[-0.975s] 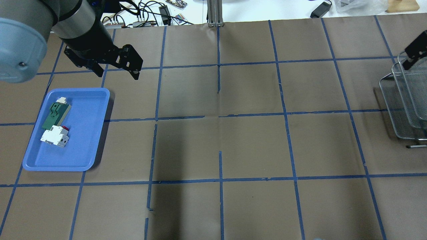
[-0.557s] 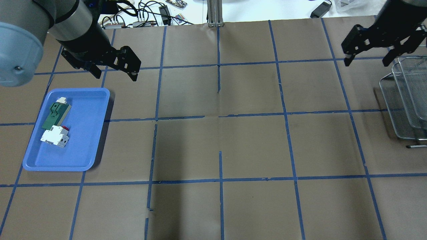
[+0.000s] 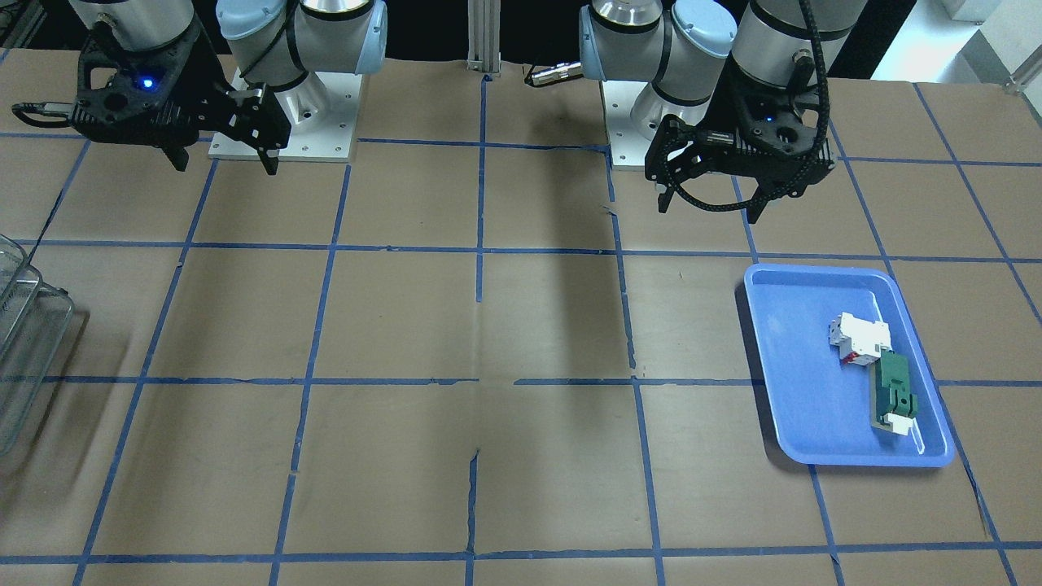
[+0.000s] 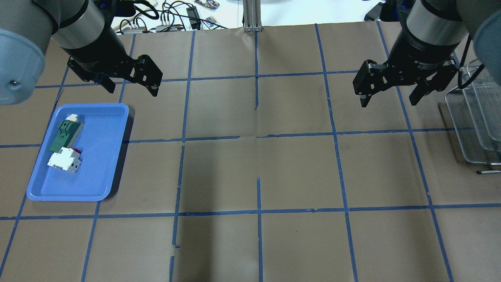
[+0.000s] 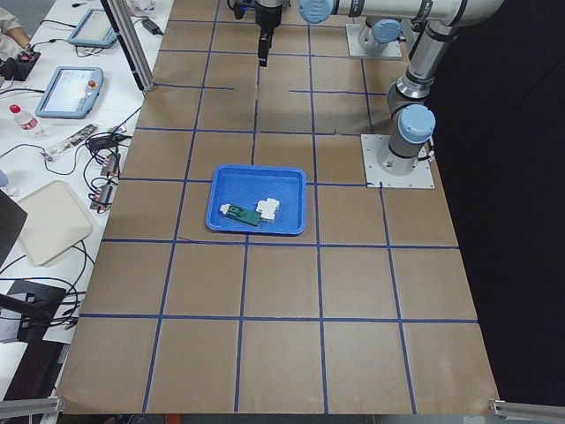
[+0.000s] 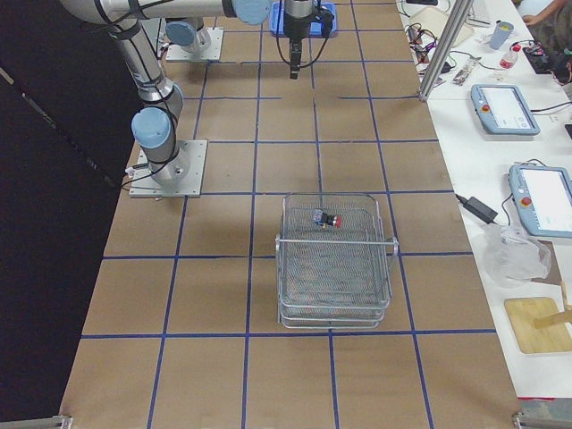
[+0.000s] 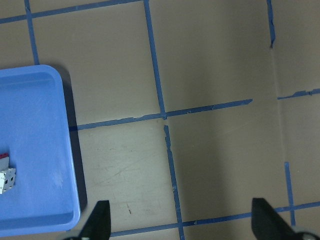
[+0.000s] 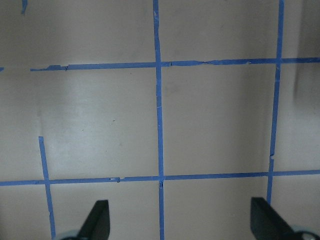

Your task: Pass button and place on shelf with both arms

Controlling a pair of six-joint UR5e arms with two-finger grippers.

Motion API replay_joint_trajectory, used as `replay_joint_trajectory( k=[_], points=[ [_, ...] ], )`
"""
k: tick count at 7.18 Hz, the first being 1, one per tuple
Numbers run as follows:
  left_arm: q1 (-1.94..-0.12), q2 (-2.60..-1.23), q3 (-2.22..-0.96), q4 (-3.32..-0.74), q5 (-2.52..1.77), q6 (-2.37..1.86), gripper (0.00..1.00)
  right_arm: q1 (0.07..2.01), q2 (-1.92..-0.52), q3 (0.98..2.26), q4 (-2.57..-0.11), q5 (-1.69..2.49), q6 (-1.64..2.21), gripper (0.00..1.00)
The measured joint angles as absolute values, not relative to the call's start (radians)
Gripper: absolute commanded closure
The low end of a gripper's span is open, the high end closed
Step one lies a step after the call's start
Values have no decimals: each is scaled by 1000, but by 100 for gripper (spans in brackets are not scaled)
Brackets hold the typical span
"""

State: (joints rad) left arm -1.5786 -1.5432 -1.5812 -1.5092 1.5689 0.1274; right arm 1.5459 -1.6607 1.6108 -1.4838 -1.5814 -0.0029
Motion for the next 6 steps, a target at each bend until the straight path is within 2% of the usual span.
replay_joint_trajectory(
  k=[6],
  points=[
    [-1579,-1531,-1582,-1542,1567,120,0,1555,-1673,1631,-1478,-1566,16,0]
  ],
)
